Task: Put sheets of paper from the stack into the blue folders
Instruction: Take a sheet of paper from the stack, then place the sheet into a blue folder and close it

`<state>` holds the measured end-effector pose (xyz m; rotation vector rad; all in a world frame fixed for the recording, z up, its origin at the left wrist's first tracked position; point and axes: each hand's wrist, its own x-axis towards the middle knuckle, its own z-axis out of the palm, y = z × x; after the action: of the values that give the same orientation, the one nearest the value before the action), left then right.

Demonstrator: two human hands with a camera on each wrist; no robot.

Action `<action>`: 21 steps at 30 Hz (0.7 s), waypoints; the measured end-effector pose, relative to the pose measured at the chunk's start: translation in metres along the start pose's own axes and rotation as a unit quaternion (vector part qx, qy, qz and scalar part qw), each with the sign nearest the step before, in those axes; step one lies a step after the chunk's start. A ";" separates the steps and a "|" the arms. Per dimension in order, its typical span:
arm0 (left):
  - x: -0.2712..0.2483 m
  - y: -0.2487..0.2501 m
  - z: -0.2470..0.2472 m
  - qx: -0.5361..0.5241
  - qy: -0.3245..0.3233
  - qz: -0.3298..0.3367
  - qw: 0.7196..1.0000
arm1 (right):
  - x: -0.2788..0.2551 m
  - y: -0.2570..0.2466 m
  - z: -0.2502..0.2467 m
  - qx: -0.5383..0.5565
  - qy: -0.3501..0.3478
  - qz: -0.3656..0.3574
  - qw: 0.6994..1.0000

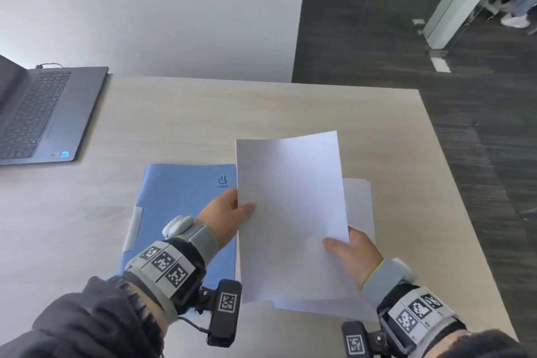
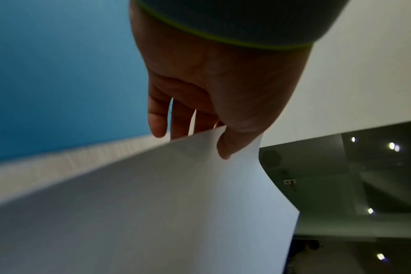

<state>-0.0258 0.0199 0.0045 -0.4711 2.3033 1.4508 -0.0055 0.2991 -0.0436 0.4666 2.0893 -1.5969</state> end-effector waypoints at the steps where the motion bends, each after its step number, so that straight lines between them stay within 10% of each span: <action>1: -0.002 -0.011 -0.007 0.064 0.007 -0.006 0.998 | 0.002 0.002 0.008 -0.004 -0.007 0.005 1.000; 8: -0.022 -0.103 -0.059 0.324 0.066 -0.080 0.940 | 0.014 0.006 0.046 0.034 0.014 0.040 0.999; 14: -0.019 -0.146 -0.114 0.204 0.225 -0.206 0.930 | 0.010 -0.009 0.099 0.017 -0.038 0.048 0.998; 21: -0.015 -0.159 -0.141 0.159 0.161 -0.216 0.950 | 0.021 -0.024 0.191 -0.008 -0.078 0.057 0.995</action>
<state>0.0430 -0.1728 -0.0563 -1.0960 2.4070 0.8237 -0.0053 0.1081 -0.0770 0.4334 1.9226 -1.5014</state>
